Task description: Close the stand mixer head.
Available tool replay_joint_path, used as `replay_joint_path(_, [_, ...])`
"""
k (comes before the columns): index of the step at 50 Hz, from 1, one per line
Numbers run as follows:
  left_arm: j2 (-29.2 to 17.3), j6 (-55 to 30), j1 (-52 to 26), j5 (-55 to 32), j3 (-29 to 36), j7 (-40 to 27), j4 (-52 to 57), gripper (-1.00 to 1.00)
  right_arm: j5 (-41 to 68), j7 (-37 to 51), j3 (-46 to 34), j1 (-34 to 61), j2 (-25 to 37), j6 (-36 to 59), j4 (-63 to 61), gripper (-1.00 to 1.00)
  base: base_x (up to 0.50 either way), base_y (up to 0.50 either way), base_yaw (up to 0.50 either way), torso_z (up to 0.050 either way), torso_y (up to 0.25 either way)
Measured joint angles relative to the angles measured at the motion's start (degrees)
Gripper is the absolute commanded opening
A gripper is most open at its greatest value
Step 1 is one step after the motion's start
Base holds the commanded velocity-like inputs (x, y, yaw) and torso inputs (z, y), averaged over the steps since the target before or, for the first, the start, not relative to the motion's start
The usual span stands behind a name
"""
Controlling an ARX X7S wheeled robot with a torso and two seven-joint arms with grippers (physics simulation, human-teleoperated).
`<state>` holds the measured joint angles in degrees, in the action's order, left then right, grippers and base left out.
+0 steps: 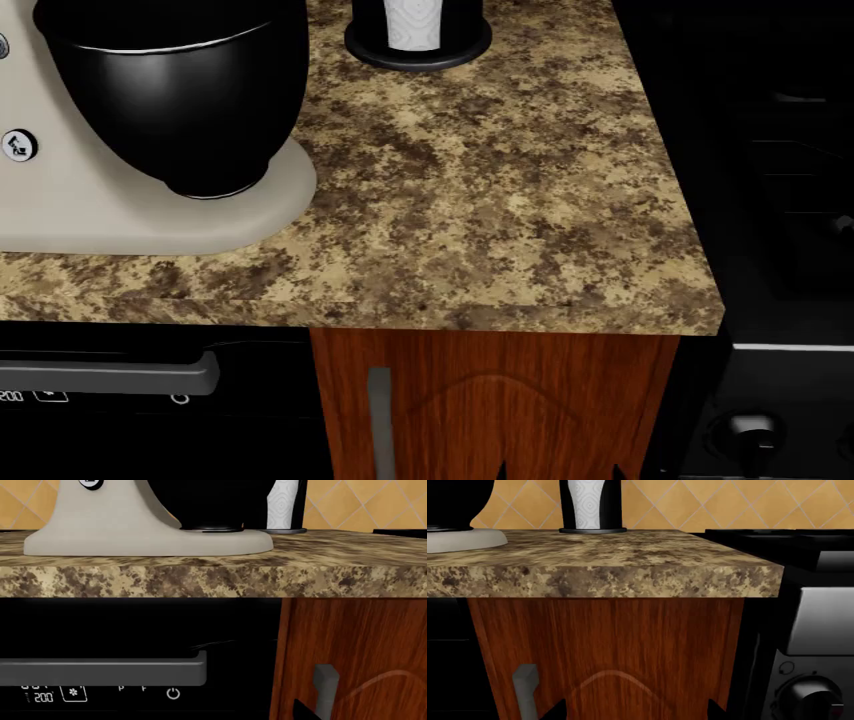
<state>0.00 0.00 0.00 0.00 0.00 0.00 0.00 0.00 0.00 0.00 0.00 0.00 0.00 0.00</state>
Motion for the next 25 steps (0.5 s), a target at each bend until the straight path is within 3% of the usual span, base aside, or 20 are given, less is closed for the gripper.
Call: replay_joint_path(25, [-2.5, -1.0, -0.2, -3.7, 3.1, -2.7, 0.0, 1.00, 2.7, 2.9, -3.1, 0.3, 2.7, -1.4, 1.1, 1.00, 0.00, 0.00, 0.00, 0.000, 0.000])
